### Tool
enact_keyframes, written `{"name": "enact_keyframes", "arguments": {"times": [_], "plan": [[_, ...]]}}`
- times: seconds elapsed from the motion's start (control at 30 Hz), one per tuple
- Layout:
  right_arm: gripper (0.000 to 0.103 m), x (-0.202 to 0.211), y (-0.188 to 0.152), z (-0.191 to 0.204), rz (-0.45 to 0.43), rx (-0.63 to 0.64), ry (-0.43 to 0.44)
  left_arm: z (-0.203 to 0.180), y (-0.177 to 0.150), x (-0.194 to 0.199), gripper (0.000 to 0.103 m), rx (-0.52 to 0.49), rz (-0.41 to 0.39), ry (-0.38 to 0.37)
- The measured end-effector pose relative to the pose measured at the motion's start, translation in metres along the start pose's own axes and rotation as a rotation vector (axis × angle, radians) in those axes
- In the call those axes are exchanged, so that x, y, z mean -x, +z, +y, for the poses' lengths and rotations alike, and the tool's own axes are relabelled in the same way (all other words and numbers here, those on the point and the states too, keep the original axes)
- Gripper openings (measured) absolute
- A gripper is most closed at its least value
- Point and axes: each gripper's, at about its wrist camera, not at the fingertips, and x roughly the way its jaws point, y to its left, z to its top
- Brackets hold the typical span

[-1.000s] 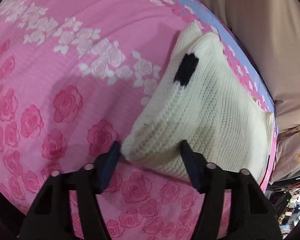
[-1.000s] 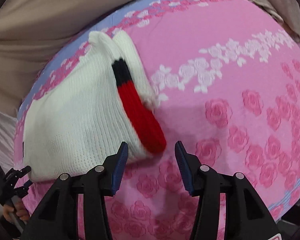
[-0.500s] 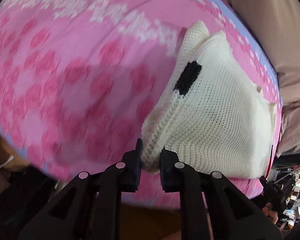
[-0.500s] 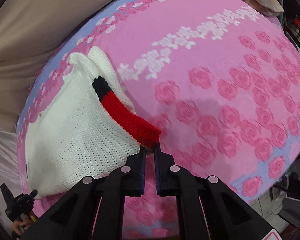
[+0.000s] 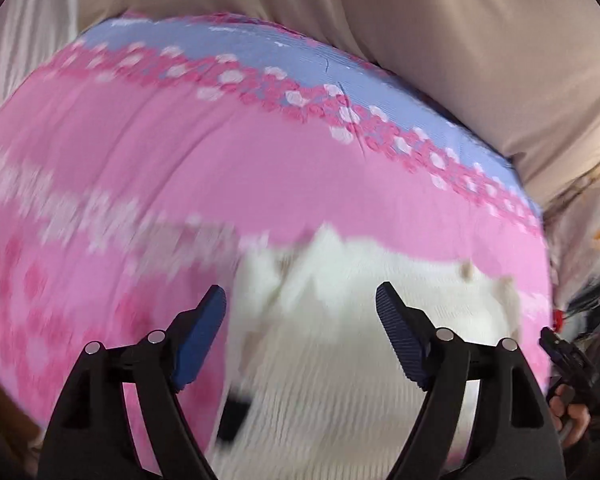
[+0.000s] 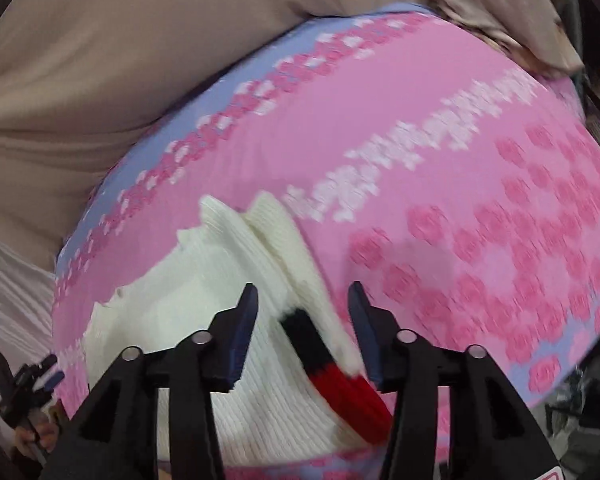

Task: Fold small clothes

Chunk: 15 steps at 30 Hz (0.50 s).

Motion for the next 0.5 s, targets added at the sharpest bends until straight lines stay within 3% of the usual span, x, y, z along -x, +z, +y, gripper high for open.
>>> {"name": "enact_keyframes", "arguments": {"times": [0.07,0.13,0.17,0.2,0.23,0.27,0.3,0.37,0.43,0.5], "plan": [[0.052,-0.031,0.013,0.025,0.005,0.084,-0.004,-0.006,0.013,-0.046,0.075,0.016,0.07,0.014],[0.053,-0.067,0.022,0.045,0.051,0.146,-0.017,-0.004,0.015,-0.076,0.067,0.042,0.142,0.047],[0.053,-0.083,0.023,0.05,0.071,0.165,-0.03,-0.005,0.015,-0.081,0.041,0.038,0.142,0.045],[0.053,-0.095,0.023,0.057,0.081,0.182,-0.057,-0.005,0.015,-0.086,0.006,0.041,0.16,0.028],[0.051,-0.104,0.021,0.063,0.081,0.203,-0.083,0.0,0.011,-0.087,0.006,0.069,0.173,0.015],[0.034,-0.109,0.02,0.069,0.078,0.217,-0.103,0.006,0.01,-0.083,0.005,0.12,0.152,0.0],[0.008,-0.109,0.021,0.071,0.08,0.219,-0.093,0.01,0.011,-0.079,0.005,0.128,0.129,0.007],[0.007,-0.096,0.028,0.069,0.045,0.189,-0.025,0.017,0.013,-0.071,0.004,0.117,0.089,0.05],[0.006,-0.08,0.041,0.05,-0.015,0.124,-0.025,0.032,0.013,-0.075,0.003,0.159,0.108,0.036],[0.005,-0.087,0.049,0.024,0.007,0.047,-0.028,0.038,0.012,-0.087,0.0,0.169,0.125,0.072]]}}
